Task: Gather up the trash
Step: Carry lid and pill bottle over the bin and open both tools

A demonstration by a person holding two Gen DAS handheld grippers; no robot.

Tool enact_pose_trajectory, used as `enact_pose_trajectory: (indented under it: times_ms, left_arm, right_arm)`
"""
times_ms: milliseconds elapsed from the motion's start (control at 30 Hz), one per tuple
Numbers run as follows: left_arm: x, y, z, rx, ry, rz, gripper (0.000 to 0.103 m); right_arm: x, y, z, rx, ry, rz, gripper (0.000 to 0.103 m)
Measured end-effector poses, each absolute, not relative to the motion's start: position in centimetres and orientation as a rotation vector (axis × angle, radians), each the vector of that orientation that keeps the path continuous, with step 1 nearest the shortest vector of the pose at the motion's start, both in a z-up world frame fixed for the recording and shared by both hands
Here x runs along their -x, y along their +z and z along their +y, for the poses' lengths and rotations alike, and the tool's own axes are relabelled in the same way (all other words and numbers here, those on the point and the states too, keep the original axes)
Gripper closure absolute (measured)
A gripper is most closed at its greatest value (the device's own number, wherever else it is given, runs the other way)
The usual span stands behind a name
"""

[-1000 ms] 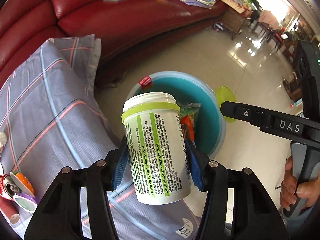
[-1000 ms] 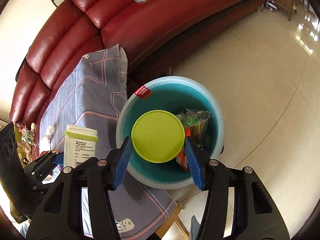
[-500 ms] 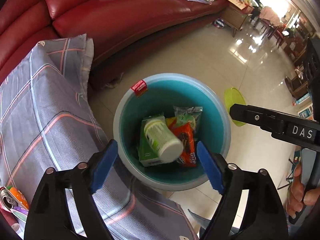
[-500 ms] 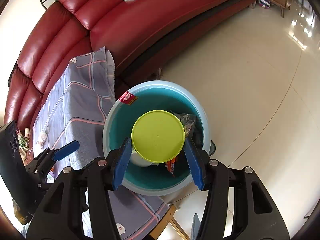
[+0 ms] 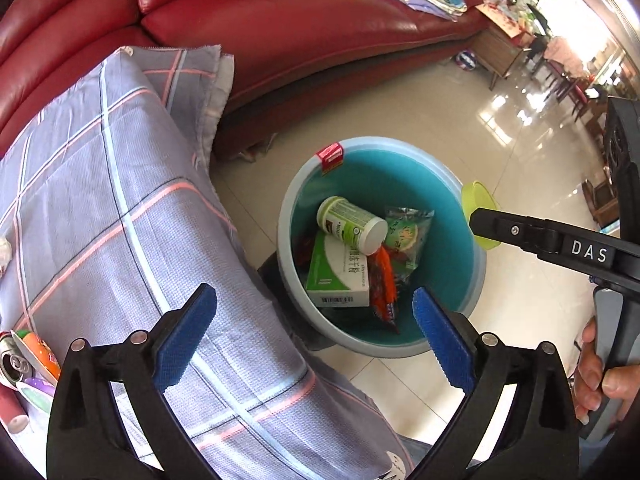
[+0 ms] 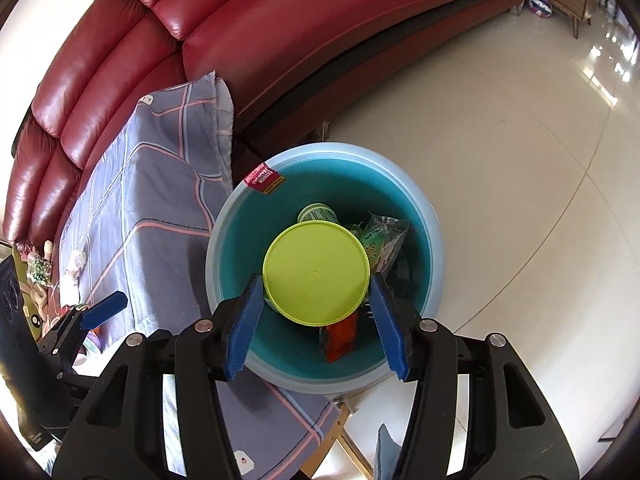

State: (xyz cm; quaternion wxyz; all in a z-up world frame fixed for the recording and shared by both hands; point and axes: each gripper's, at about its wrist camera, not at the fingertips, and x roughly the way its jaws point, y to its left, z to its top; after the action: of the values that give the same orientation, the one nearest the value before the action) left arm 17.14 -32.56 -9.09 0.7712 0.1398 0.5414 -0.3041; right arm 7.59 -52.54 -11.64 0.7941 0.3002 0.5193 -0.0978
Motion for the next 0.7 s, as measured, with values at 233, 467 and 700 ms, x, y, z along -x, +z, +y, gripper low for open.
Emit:
enact_pose_trajectory:
  times_ms: [233,467,700]
  left_arm:
    - [-17.1,-9.3,-32.1,-0.296,-0.657,1.184,0.004]
    - [-17.1,-9.5,-31.4,-0.289,-0.652,1.194,0.004]
    - [-16.8,-9.0,-30.8,-0.280,-0.658,1.185,0.004]
  right_arm:
    - [-8.2,-12.1,-51.6,-0.650,-0.204,1.139,0.022]
    - [-8.3,-12.5,-51.0,-0.627,-0.258,1.173,0.016]
    - [-8.0,-12.2,-50.3,-0.604,-0.275,1.180,0.016]
